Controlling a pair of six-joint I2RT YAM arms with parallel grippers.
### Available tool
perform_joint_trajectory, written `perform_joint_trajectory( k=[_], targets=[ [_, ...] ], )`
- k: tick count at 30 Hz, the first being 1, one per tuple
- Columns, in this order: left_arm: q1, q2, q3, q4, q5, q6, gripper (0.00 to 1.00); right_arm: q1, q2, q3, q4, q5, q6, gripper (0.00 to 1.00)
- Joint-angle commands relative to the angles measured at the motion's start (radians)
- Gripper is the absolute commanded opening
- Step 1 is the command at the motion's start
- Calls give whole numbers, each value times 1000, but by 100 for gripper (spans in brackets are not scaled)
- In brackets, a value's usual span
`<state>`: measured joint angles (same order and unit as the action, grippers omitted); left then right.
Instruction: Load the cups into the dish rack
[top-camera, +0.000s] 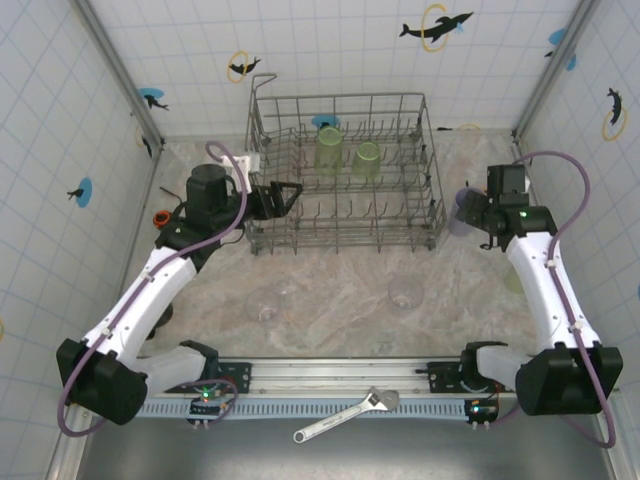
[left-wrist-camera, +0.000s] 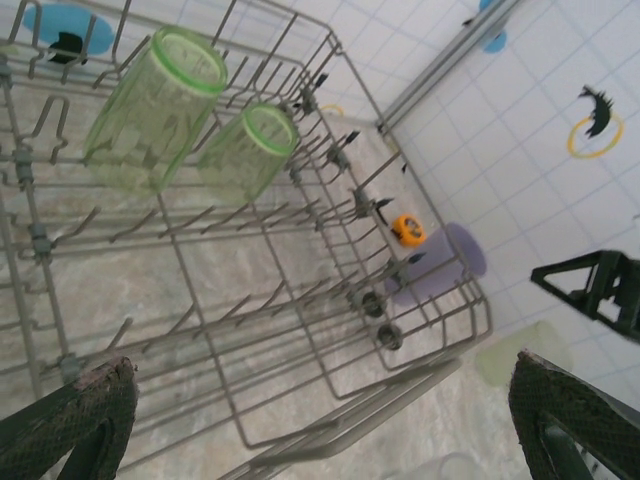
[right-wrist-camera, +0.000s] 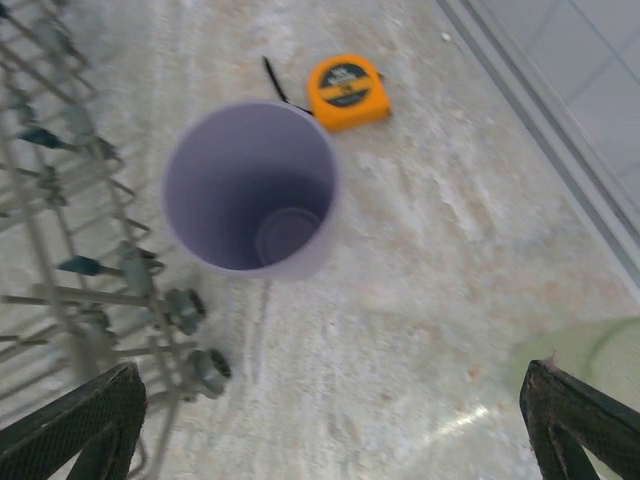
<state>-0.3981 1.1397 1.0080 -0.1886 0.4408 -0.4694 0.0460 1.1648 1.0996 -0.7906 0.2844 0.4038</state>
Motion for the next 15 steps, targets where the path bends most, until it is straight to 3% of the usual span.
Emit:
perform_joint_trajectory(
  k=[1,9,15],
  targets=[
    [-1,-40,-23,-64,-8,87,98,-32,8,20,-105,33,2,100],
    [-19,-73,-95,-72,-34,113,98,-115,47,-17,-135,29,-6,93],
    [-145,-96,-116,-107,-172,176,98,-154,46,-27,-159,44,-19,87]
  ],
)
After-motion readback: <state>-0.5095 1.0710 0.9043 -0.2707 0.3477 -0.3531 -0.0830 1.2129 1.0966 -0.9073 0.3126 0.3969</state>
